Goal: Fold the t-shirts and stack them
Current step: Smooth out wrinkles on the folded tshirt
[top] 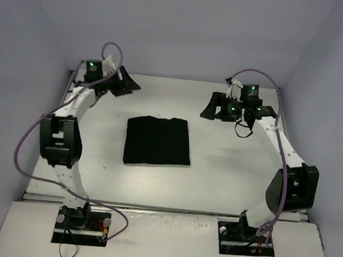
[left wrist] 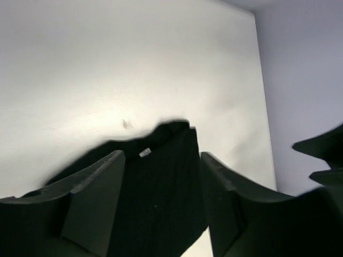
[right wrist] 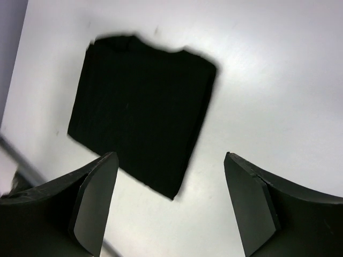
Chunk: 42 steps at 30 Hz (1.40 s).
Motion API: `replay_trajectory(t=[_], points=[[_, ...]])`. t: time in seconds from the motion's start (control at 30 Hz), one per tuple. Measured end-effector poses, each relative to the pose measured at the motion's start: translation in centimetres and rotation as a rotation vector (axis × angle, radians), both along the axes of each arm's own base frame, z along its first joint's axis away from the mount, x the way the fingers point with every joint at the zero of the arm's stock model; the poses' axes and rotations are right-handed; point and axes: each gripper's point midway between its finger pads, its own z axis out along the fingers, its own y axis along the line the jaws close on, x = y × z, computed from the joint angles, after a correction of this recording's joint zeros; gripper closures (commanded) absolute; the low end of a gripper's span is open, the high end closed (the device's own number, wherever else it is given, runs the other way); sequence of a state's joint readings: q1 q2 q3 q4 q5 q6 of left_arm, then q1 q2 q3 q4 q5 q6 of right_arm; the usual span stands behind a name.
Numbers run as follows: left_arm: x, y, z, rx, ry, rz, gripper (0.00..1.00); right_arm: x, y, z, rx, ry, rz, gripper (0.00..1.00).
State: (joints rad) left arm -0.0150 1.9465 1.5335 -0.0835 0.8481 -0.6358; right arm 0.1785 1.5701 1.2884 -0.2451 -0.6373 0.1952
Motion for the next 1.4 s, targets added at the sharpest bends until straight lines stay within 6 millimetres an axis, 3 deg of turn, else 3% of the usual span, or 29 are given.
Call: replay_trajectory(t=[0.1, 0.2, 0.3, 0.37, 0.47, 0.57, 0.77, 0.9, 1.07, 1.4], points=[[-0.4, 4.1, 9.7, 0.136, -0.201, 0.101, 0.41, 1.4, -2.8, 5.2, -0.034, -0.155, -0.109, 0.11], [-4.1, 7.9, 18.1, 0.281, -0.376, 0.233, 0.33, 1.7, -6.5, 11.1, -0.071, -0.318, -0.239, 0.02], [-9.4, 10.7, 23.0, 0.412, -0.474, 0.365, 0.30, 0.7, -10.1, 16.9, -0.114, -0.478, -0.373, 0.00], [-12.8, 11.9, 24.7, 0.487, -0.504, 0.433, 0.28, -0.8, -11.8, 20.1, -0.157, -0.565, -0.448, 0.00], [-17.3, 13.9, 25.2, 0.592, -0.485, 0.525, 0.24, -3.3, -13.0, 23.7, -0.223, -0.672, -0.535, 0.00], [-20.8, 15.6, 25.0, 0.676, -0.455, 0.596, 0.20, -5.9, -13.8, 25.8, -0.289, -0.747, -0.600, 0.00], [-26.9, 17.7, 22.9, 0.816, -0.376, 0.673, 0.19, -10.2, -15.7, 27.2, -0.385, -0.821, -0.696, 0.00], [-29.2, 18.4, 22.2, 0.861, -0.353, 0.696, 0.19, -12.0, -16.5, 27.3, -0.408, -0.843, -0.721, 0.00], [-30.2, 19.0, 22.3, 0.878, -0.353, 0.730, 0.18, -12.2, -16.7, 27.2, -0.430, -0.846, -0.728, 0.00], [-28.4, 19.0, 21.1, 0.896, -0.292, 0.700, 0.18, -12.9, -17.1, 26.8, -0.447, -0.839, -0.748, 0.00]])
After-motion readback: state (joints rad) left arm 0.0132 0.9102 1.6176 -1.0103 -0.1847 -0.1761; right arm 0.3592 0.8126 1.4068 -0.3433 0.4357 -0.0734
